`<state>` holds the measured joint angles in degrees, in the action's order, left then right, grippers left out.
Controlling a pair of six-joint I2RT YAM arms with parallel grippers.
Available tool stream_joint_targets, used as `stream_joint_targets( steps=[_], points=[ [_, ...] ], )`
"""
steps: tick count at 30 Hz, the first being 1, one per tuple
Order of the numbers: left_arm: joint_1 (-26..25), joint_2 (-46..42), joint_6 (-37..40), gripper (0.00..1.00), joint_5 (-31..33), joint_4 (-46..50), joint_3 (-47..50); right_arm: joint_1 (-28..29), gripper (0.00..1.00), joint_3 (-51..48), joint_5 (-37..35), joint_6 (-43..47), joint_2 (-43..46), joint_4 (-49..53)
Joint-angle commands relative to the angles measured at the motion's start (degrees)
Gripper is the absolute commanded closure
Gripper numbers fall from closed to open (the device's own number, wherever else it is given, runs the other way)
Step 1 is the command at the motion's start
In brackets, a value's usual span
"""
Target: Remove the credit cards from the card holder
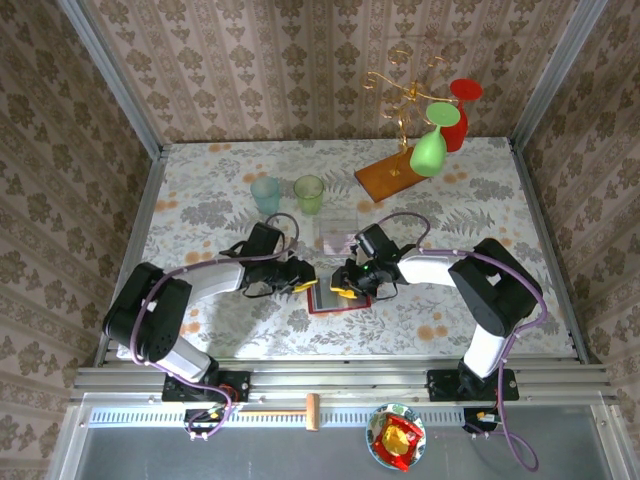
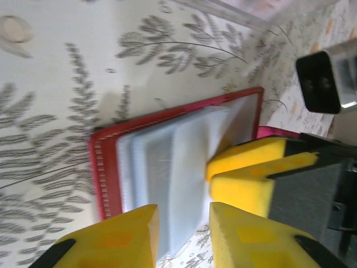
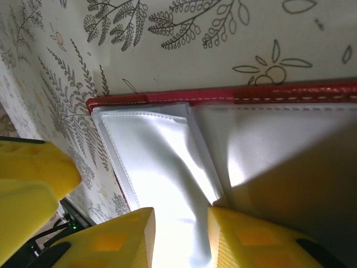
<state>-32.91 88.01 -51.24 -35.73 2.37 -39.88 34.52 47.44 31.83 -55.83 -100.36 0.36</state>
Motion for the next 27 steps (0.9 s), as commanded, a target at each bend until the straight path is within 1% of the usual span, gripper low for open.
stream_joint_targets(
  steps=[1, 9, 14, 21, 27],
  points=[
    [-1.77, 0.11, -1.68, 0.66, 0.56, 0.46, -1.87, -0.50, 0.67, -1.84, 1.88, -2.30, -0.26, -3.34],
    [-3.82, 2.68, -2.80, 0.59, 2.05, 0.36, -2.80, -1.96, 0.67, -3.99, 3.47, -3.65, -0.30, -6.64],
    [-4.31, 3.80, -3.19, 0.59, 2.18, 0.35, -2.96, -2.36, 0.67, -4.87, 4.41, -4.28, -0.98, -8.37],
    [-5.22, 5.89, -3.25, 0.62, 1.63, 0.35, -4.06, -2.44, 0.67, -5.36, 4.82, -4.90, -1.09, -9.59],
    [-5.48, 6.49, -3.60, 0.71, 1.23, -0.69, -4.28, -2.44, 0.67, -5.47, 4.75, -5.07, -0.34, -9.60]
  ],
)
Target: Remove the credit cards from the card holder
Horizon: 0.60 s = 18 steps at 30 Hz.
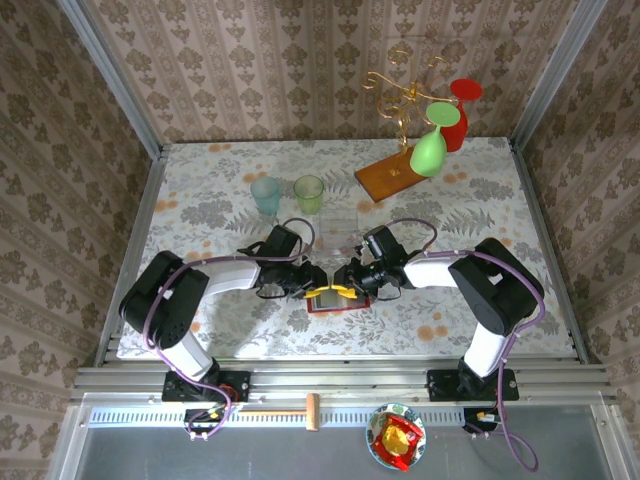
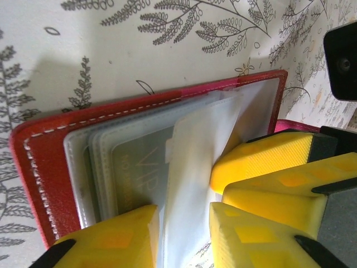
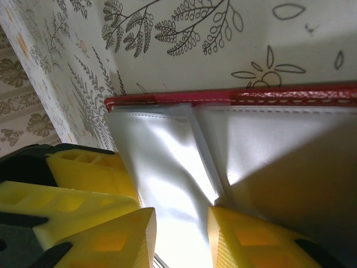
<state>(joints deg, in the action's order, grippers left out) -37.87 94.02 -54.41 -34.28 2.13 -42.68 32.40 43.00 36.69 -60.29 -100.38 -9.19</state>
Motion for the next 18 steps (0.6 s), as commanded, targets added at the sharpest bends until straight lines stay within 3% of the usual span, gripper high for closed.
stream_joint_targets(
  steps=[1, 8, 18],
  points=[
    [-0.54, 0.31, -0.43, 0.71, -0.28, -0.49, -1.60, -0.32, 0.67, -0.99, -0.33, -0.60, 0.29, 0.12],
    [-0.56, -1.55, -0.32, 0.71, -1.16, -0.38, -2.86, -0.88, 0.62, 0.77, -4.57, 2.91, 6.96, 8.50],
    [-2.44, 0.39, 0.32, 0.63, -2.19, 0.68, -7.64, -3.98, 0.59, 6.96, -17.40, 18.01, 13.09, 33.02]
  ],
)
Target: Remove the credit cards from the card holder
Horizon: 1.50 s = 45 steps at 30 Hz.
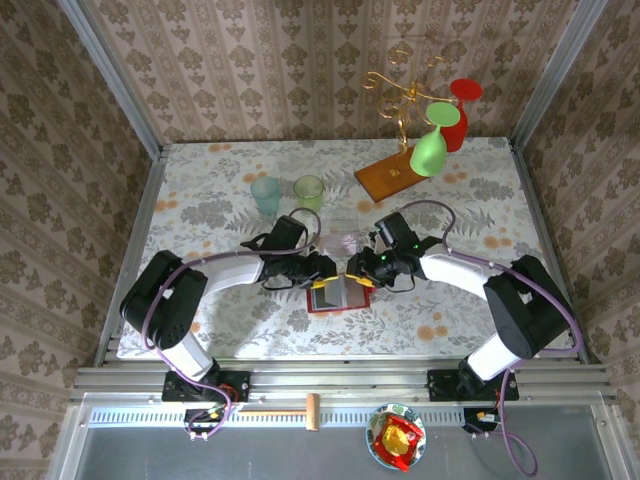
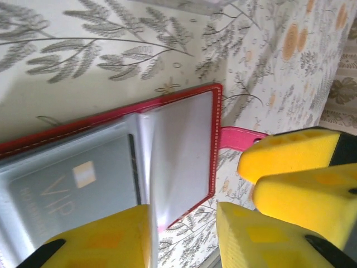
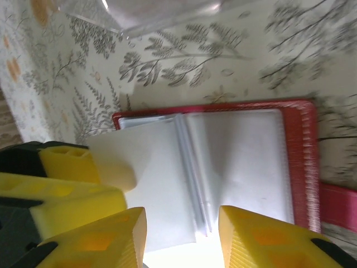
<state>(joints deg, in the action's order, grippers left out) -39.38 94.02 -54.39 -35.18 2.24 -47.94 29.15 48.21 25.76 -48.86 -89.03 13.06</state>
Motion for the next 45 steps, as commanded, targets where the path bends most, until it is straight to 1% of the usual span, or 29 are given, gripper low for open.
stream_joint_targets(
  steps=[1, 7, 9, 11, 20, 25, 31, 38, 43, 45],
  points=[
    [-1.26, 0.90, 0.34, 0.62, -1.30, 0.62, -3.02, -1.11, 0.58, 1.89, -7.01, 7.28, 1.84, 11.37],
    [-3.64, 5.60, 0.69, 0.59, -1.30, 0.57, -7.11, -2.60, 0.58, 1.63, -6.25, 8.79, 0.86, 11.40],
    [-4.33, 7.16, 0.53, 0.59, -3.09, 0.48, -8.39, -2.69, 0.58, 1.60, -6.84, 9.12, 0.27, 11.91],
    [-4.72, 7.97, 0.42, 0.58, -3.29, 0.44, -9.05, -2.69, 0.58, 1.56, -7.61, 9.50, -0.23, 12.39],
    [-4.59, 7.59, 0.69, 0.56, -2.90, 0.80, -8.77, -2.82, 0.62, 0.30, -4.74, 9.09, -3.87, 8.62],
    [-4.41, 7.11, 0.60, 0.56, -2.81, 0.40, -8.09, -2.87, 0.66, -1.21, -1.67, 7.37, -5.50, 5.03],
    [-3.04, 4.77, 0.74, 0.56, -2.44, 0.09, -6.10, -2.78, 0.72, -2.94, -0.12, 5.47, -5.21, 3.24],
    [0.26, 1.57, 2.16, 0.56, -3.65, 0.28, -3.52, -2.20, 0.73, -4.52, -0.13, 3.06, -4.16, 2.12],
    [1.48, -0.20, 3.39, 0.57, -4.28, 0.92, -1.81, -1.99, 0.73, -3.40, -2.09, 2.37, -1.19, 4.31],
    [1.93, -1.11, 3.71, 0.58, -3.46, 1.31, -0.54, -1.75, 0.73, -2.34, -2.58, 2.23, 0.09, 5.56]
  ],
)
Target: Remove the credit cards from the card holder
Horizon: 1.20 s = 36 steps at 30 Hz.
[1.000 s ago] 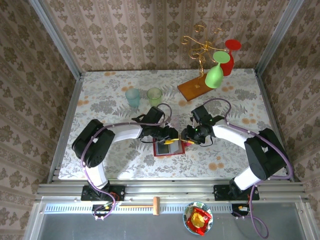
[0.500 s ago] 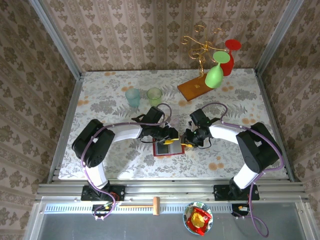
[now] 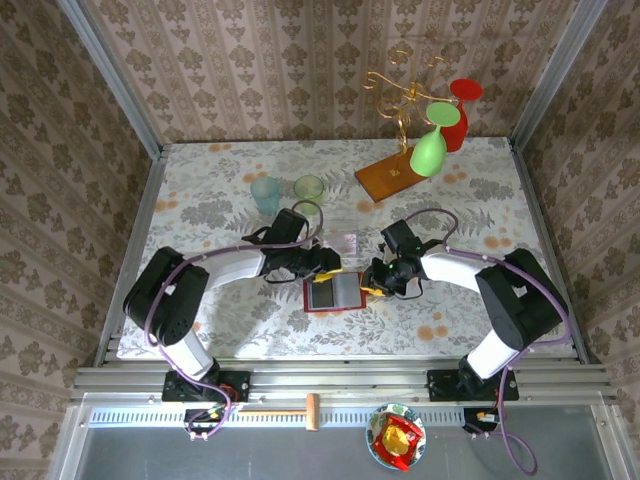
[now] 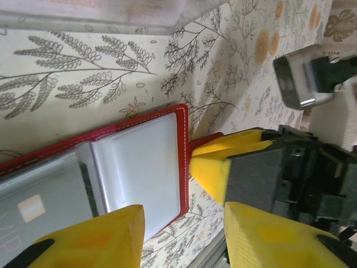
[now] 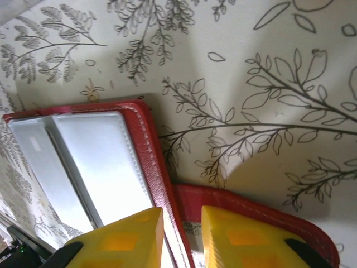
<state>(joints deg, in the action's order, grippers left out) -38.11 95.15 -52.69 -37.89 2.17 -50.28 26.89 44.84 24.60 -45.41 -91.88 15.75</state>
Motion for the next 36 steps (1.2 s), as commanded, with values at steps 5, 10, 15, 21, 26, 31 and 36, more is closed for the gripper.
stream_joint_targets(
  steps=[5, 10, 15, 21, 26, 31, 36],
  points=[
    [1.20, -4.72, 3.89, 0.60, 3.39, 5.36, 3.86, 1.27, 0.73, 3.32, -0.65, -1.76, 3.91, 3.42],
    [1.41, -6.72, 3.92, 0.62, 6.03, 6.68, 6.17, 2.91, 0.74, 5.28, 3.55, -3.35, 1.23, -0.18],
    [1.89, -7.43, 3.45, 0.62, 7.57, 6.83, 8.30, 5.36, 0.74, 6.90, 6.75, -6.06, -3.25, -5.26],
    [2.16, -6.76, 3.11, 0.62, 7.49, 5.76, 9.74, 7.85, 0.75, 8.25, 7.69, -7.96, -7.19, -8.39],
    [2.47, -6.19, 3.97, 0.62, 7.83, 6.17, 10.16, 8.50, 0.75, 8.31, 8.10, -8.84, -9.02, -10.24],
    [2.69, -5.62, 3.98, 0.63, 7.65, 5.68, 10.80, 8.79, 0.77, 8.33, 8.49, -9.56, -9.99, -11.32],
    [2.78, -5.51, 3.87, 0.63, 7.52, 5.12, 11.17, 9.05, 0.78, 8.42, 8.62, -9.70, -11.04, -11.78]
  ],
)
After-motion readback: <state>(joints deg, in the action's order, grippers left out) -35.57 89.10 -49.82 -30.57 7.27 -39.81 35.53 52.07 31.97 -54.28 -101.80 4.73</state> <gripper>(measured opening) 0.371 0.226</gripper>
